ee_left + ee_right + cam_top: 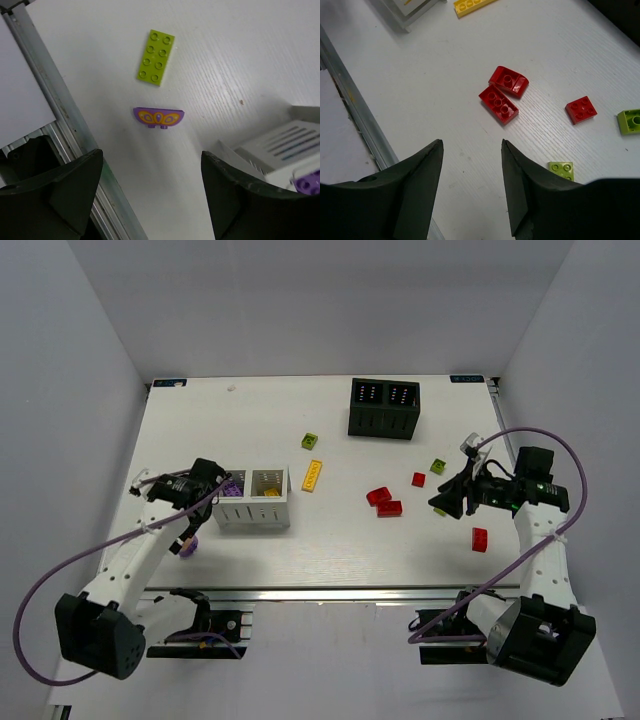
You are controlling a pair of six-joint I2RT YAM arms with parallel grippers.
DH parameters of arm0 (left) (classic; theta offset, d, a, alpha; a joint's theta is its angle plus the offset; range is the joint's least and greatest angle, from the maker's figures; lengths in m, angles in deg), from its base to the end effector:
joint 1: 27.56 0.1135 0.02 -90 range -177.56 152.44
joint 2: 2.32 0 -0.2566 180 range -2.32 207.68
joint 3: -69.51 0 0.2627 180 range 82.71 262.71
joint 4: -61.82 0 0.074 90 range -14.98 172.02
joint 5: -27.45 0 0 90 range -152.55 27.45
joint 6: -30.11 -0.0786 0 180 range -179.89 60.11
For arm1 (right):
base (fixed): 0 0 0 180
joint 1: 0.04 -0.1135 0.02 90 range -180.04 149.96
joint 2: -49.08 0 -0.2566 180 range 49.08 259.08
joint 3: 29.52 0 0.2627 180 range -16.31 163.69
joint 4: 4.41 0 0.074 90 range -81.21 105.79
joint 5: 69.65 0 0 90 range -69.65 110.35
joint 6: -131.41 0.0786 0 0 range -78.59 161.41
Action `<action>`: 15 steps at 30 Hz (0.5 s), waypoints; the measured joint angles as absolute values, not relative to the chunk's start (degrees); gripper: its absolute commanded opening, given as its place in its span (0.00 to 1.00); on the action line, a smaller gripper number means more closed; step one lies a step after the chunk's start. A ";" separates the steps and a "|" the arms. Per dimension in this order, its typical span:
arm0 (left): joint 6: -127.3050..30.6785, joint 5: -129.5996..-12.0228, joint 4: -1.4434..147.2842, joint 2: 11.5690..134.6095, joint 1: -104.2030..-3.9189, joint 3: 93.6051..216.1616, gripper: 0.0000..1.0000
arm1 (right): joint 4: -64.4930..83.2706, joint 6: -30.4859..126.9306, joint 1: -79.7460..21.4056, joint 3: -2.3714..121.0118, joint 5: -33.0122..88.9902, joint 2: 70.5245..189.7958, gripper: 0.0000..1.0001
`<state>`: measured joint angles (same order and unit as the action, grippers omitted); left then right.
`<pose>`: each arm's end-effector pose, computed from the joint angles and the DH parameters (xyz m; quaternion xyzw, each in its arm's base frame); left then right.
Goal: Sort the legos into containers by color
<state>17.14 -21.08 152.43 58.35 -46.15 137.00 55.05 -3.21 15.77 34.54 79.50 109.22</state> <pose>0.1773 -0.0047 0.2363 -0.4726 0.8057 0.1999 0.2960 0.2291 0.0053 0.2597 -0.3483 0.7682 0.2777 0.4599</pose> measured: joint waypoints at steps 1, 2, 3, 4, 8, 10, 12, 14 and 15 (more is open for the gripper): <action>17.23 -21.23 152.41 59.72 -45.19 137.00 0.89 | 55.12 -3.26 15.27 34.54 79.13 109.39 0.56; 17.29 -21.32 152.41 60.88 -44.10 137.00 0.89 | 55.12 -3.39 14.85 34.54 78.87 109.52 0.56; 17.36 -21.43 152.43 61.78 -43.07 137.00 0.90 | 55.16 -3.45 14.46 34.54 78.56 109.61 0.56; 17.38 -21.49 152.45 62.48 -41.87 137.02 0.90 | 55.18 -3.52 14.04 34.54 78.28 109.68 0.55; 17.58 -22.45 151.73 64.27 -37.26 136.97 0.90 | 55.27 -3.87 13.30 34.54 77.43 109.96 0.55; 17.84 -23.39 150.57 64.77 -35.46 136.86 0.90 | 55.32 -3.91 13.26 34.54 77.23 110.07 0.55; 18.21 -25.08 149.04 65.60 -33.58 136.49 0.91 | 55.38 -4.02 13.08 34.54 77.06 110.11 0.55; 18.72 -26.98 146.73 66.74 -31.99 135.84 0.92 | 55.38 -4.07 13.04 34.54 77.06 110.16 0.55; 19.02 -28.46 145.26 67.31 -31.05 135.33 0.92 | 55.38 -4.09 13.04 34.54 77.03 110.22 0.55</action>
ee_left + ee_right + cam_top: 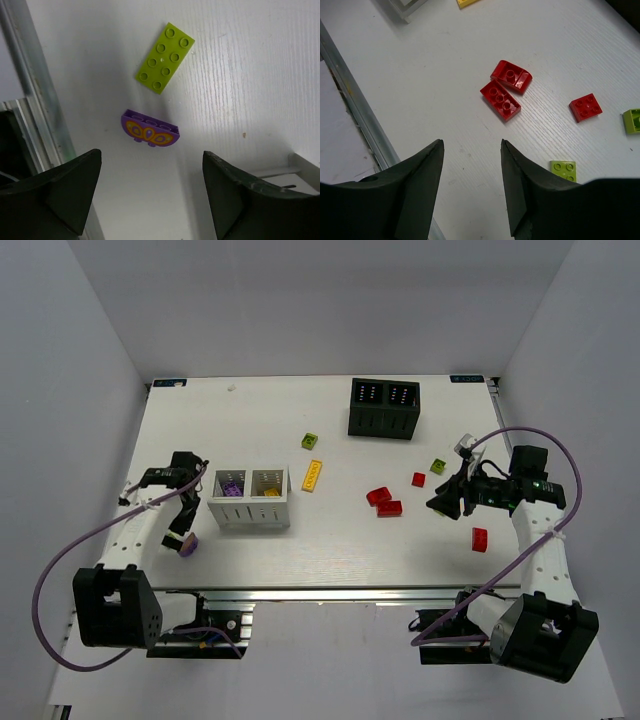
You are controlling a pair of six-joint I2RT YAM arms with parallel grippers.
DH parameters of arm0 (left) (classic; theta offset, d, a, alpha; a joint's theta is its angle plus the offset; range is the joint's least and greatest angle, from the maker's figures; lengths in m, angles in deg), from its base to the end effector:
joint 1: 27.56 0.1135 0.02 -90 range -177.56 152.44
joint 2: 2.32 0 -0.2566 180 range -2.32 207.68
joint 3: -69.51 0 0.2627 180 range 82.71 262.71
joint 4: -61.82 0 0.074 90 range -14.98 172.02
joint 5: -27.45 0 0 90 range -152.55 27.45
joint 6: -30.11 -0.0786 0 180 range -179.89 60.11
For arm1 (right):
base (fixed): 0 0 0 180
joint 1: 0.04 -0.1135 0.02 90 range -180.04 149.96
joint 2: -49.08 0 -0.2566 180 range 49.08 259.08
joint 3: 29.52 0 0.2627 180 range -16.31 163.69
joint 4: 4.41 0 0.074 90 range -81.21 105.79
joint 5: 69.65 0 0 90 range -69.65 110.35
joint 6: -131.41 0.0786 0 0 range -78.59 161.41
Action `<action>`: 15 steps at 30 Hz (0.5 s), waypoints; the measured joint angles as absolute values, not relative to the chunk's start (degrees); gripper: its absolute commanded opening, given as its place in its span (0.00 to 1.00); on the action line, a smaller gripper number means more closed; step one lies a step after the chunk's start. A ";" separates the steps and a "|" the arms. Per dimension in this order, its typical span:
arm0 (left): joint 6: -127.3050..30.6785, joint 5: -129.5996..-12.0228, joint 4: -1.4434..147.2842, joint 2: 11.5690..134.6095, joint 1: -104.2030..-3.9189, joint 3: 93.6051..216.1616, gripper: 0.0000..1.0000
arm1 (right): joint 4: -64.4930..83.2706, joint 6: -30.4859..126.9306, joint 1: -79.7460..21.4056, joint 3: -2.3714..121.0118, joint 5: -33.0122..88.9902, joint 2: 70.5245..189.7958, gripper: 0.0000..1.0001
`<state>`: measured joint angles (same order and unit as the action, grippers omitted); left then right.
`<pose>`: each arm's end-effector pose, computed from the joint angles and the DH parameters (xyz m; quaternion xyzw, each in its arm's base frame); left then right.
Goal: Sort the legos into containers by color
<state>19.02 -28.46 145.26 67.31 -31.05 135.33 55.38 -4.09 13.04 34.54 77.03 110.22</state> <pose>0.2018 0.0318 0.1977 -0.5902 0.7518 0.2054 0.2103 0.2316 0.0136 0.2535 -0.3655 0.7723 0.2741 0.4415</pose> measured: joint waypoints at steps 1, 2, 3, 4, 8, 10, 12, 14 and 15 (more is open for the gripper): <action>19.28 -29.73 143.91 67.79 -30.37 134.85 0.93 | 55.40 -4.09 13.04 34.54 77.06 110.33 0.55; 19.66 -31.04 142.53 68.20 -29.74 134.33 0.93 | 55.40 -4.09 13.04 34.54 77.06 110.42 0.55; 20.05 -32.40 141.26 68.51 -29.08 133.78 0.93 | 55.40 -4.11 13.04 34.54 77.06 110.49 0.55; 20.33 -33.40 140.47 68.84 -28.64 133.50 0.93 | 55.43 -4.13 13.06 34.54 77.06 110.57 0.55; 20.92 -35.24 138.73 70.43 -27.09 133.39 0.95 | 55.47 -4.26 13.06 34.54 77.06 110.86 0.55; 21.01 -35.59 138.22 71.07 -26.26 133.39 0.96 | 55.60 -4.28 13.06 34.54 77.06 111.08 0.54; 21.16 -36.03 137.66 71.20 -25.34 133.37 0.96 | 55.67 -4.28 13.06 34.54 77.06 111.30 0.54; 21.23 -36.25 137.48 71.20 -24.43 133.28 0.97 | 55.77 -4.31 13.06 34.54 77.03 111.47 0.54; 21.25 -36.27 137.46 71.20 -24.03 133.04 0.97 | 55.86 -4.31 13.06 34.54 77.03 111.49 0.54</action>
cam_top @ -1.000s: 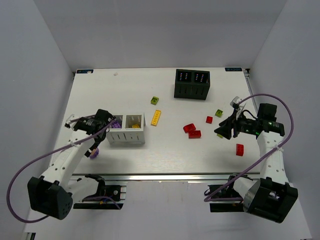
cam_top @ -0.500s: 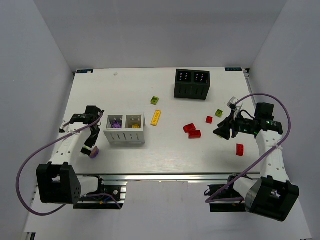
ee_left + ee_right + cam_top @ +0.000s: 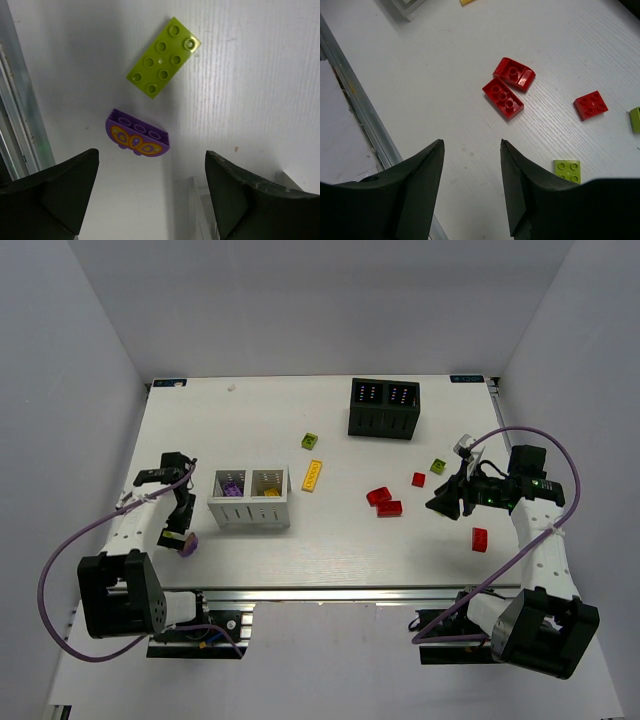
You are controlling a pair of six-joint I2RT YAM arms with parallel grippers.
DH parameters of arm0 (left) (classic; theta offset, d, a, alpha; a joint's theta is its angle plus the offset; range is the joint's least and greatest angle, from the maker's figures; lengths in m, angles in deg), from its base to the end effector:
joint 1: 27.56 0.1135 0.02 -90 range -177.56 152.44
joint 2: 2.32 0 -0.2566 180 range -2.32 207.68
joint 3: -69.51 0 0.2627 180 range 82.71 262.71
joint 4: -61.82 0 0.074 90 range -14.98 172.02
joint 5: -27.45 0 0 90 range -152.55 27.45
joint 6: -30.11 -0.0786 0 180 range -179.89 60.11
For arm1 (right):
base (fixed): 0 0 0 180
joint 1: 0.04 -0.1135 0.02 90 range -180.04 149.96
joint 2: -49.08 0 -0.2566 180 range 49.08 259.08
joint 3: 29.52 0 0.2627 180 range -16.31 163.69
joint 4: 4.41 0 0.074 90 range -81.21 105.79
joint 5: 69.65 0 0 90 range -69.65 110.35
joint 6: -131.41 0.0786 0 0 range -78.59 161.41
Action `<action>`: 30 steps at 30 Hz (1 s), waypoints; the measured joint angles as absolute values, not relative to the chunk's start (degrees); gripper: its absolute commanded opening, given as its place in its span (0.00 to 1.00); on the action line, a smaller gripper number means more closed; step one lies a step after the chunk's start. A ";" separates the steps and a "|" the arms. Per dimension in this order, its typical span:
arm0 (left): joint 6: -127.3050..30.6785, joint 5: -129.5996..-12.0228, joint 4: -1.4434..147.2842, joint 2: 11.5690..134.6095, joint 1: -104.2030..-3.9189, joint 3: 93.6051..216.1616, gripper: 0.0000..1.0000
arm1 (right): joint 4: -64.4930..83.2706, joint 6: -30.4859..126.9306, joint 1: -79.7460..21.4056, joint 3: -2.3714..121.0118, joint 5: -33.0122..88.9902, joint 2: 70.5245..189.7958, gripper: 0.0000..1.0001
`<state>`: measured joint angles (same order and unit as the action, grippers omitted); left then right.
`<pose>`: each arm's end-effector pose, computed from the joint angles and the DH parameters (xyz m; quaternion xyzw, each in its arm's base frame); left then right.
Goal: Sort the legos into containers by color
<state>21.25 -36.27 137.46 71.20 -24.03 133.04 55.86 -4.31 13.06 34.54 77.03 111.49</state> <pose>0.2144 0.0481 0.1699 -0.6618 0.7135 0.1538 0.1713 0.2338 0.0130 0.2484 -0.3612 0.7772 0.2812 0.4318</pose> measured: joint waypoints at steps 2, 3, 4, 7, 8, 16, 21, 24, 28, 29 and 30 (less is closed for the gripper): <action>21.27 -36.29 137.52 71.13 -23.18 132.23 0.97 | 55.91 -4.33 13.06 34.54 77.06 111.51 0.54; 21.29 -36.31 137.44 70.96 -22.76 131.49 0.97 | 55.95 -4.39 13.06 34.54 77.06 111.56 0.54; 21.29 -36.33 137.35 70.70 -22.35 130.59 0.97 | 55.99 -4.48 13.06 34.56 77.06 111.67 0.54; 21.34 -36.53 137.35 69.91 -21.30 127.82 0.97 | 56.34 -4.68 13.06 34.56 77.03 112.04 0.54; 21.36 -36.57 137.31 69.91 -21.08 127.25 0.97 | 56.56 -4.74 13.06 34.56 77.03 112.10 0.54; 21.73 -36.97 134.81 71.29 -20.08 126.92 0.97 | 56.89 -5.29 13.06 34.56 77.03 112.15 0.54; 22.28 -38.43 132.78 72.64 -19.86 126.79 0.96 | 56.89 -5.33 13.15 34.56 77.03 112.15 0.54; 22.67 -39.28 131.51 72.77 -19.84 125.98 0.94 | 56.89 -5.33 13.37 34.56 77.03 112.15 0.54; 22.78 -39.61 130.75 73.73 -19.81 125.28 0.88 | 56.89 -5.33 13.48 34.56 77.03 112.15 0.54; 22.85 -39.68 130.60 74.00 -19.81 125.28 0.86 | 56.89 -5.33 13.48 34.56 77.03 112.15 0.54; 22.98 -39.72 130.42 74.26 -19.79 125.28 0.83 | 56.89 -5.33 13.48 34.56 77.01 112.15 0.54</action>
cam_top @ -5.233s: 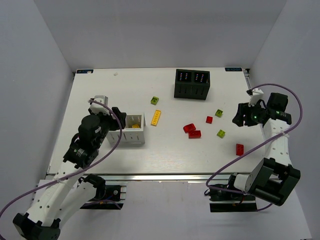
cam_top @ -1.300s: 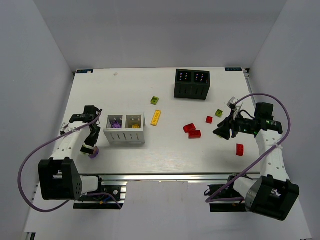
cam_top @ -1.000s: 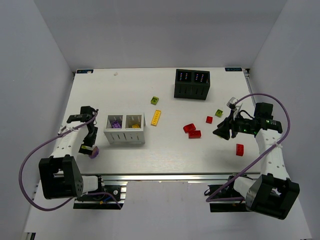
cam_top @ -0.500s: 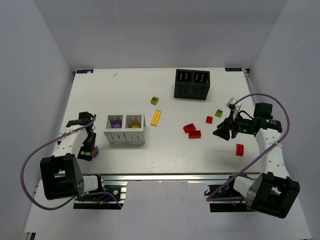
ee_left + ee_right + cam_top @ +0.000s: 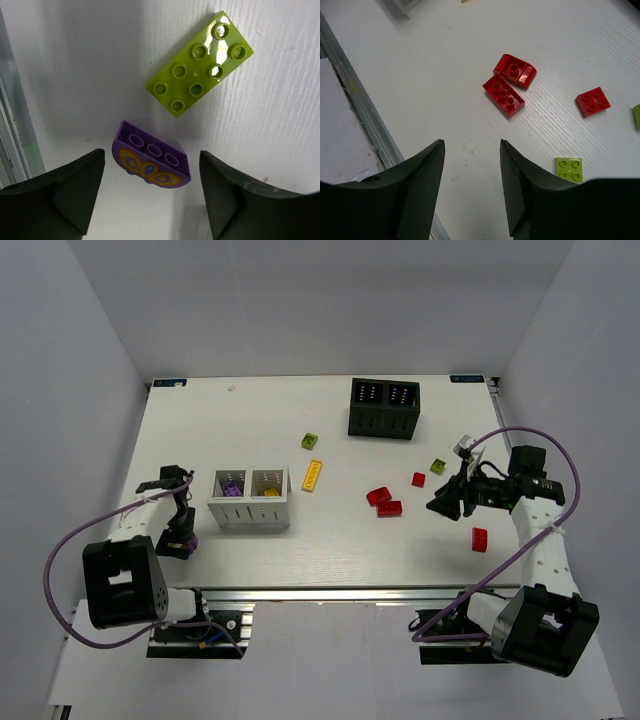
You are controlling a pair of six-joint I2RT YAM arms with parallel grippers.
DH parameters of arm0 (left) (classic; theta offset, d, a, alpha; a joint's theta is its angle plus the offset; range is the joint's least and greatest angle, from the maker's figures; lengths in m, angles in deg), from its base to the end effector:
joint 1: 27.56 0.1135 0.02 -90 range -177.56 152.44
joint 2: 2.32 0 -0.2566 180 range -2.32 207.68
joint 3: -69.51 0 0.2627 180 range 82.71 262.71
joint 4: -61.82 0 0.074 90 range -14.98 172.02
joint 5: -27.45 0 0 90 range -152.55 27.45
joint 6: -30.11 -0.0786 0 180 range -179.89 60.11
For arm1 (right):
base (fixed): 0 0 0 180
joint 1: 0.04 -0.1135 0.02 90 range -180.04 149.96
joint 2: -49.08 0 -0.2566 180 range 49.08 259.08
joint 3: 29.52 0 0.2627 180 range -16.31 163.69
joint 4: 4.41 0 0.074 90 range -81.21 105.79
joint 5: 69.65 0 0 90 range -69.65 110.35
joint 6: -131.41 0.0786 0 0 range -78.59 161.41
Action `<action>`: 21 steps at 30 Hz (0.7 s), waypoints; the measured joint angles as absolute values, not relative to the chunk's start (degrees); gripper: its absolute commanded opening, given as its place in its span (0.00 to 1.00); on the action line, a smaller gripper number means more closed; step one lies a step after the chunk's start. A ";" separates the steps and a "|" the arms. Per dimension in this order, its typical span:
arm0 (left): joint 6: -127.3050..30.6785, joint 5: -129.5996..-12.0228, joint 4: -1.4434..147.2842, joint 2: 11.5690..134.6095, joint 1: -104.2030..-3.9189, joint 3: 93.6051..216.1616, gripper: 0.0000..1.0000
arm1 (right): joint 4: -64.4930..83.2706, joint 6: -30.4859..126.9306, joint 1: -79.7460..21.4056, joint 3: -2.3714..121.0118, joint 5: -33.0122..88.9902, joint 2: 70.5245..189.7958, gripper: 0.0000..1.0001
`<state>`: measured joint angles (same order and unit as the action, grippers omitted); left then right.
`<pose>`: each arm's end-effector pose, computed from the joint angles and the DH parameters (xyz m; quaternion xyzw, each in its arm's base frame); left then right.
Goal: Sort the legos into containers by color
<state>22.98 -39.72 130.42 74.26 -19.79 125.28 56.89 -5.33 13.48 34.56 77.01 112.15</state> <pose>0.2015 0.0583 0.1233 -0.6977 0.6885 0.1538 0.1246 0.2337 0.0114 0.2451 -0.3598 0.7805 0.2834 0.4254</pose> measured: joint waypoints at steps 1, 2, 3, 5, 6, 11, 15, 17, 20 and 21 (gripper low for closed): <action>23.02 -39.74 130.33 74.48 -19.79 125.26 0.80 | 56.89 -5.33 13.50 34.56 77.01 112.15 0.54; 23.04 -39.83 130.22 74.59 -19.79 125.19 0.78 | 56.89 -5.33 13.50 34.56 77.03 112.15 0.54; 23.07 -39.85 130.18 74.63 -19.79 125.11 0.77 | 56.89 -5.33 13.52 34.54 77.03 112.15 0.54; 23.09 -39.90 129.83 74.61 -19.79 124.52 0.71 | 56.91 -5.33 13.63 34.56 77.01 112.15 0.54; 23.11 -39.92 129.76 74.63 -19.79 124.12 0.69 | 56.89 -5.33 13.74 34.56 77.01 112.15 0.54; 23.55 -40.55 128.45 74.61 -19.79 121.89 0.47 | 56.91 -5.33 13.87 34.56 77.01 112.15 0.54; 23.76 -41.01 127.45 74.61 -19.79 121.08 0.38 | 56.91 -5.33 13.89 34.56 77.03 112.15 0.54; 23.87 -41.03 126.92 74.50 -19.79 121.00 0.33 | 56.91 -5.33 14.07 34.54 77.03 112.15 0.54; 24.00 -41.01 125.70 74.00 -19.79 121.04 0.20 | 56.89 -5.33 14.22 34.56 77.03 112.13 0.54; 24.03 -41.01 125.31 73.69 -19.79 121.15 0.16 | 56.91 -5.33 14.24 34.54 77.03 112.13 0.54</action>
